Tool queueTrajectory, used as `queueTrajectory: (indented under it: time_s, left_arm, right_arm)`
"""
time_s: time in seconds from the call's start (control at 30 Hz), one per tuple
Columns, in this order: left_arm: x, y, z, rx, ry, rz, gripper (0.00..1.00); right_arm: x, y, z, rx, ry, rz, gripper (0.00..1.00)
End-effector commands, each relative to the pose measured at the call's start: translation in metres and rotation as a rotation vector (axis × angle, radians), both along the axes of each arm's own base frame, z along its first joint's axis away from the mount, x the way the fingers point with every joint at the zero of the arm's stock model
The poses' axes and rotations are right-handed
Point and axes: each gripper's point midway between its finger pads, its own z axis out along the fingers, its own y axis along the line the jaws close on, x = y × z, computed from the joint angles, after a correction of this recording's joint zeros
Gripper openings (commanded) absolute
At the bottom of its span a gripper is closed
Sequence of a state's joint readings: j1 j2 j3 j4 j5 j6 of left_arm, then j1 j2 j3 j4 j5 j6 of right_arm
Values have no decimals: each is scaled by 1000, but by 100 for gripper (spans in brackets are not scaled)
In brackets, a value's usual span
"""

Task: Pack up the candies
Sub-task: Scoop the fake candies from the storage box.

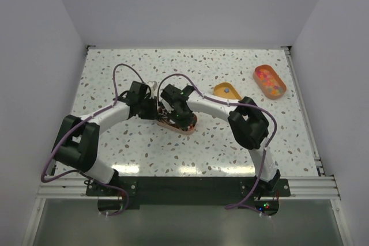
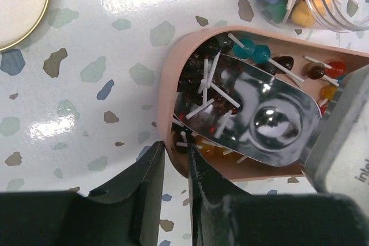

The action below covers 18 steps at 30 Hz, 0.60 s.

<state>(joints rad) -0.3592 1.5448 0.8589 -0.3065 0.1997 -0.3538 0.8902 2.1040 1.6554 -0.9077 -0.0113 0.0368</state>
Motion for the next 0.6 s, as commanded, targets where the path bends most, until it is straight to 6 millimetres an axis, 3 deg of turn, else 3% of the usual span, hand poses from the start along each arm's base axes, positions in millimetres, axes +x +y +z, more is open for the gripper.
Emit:
queueTrajectory:
  time_s: [0.0,0.3,0.4,0.57]
  left_arm:
    - [-6,-23,11,-83,7,-76,26]
    - [-3,-10,6,-12,17,-41,26]
    - [-2,-10,7,-11,13,-43,27]
    - [-3,-12,8,-21,11,-51,27]
  right_arm:
    - [20,49,33,213,-139,109,0]
    - [0,17,31,160,-138,257,0]
    - [2,27,40,219,-167,251,0]
    - [16,41,32,228,-183,212,0]
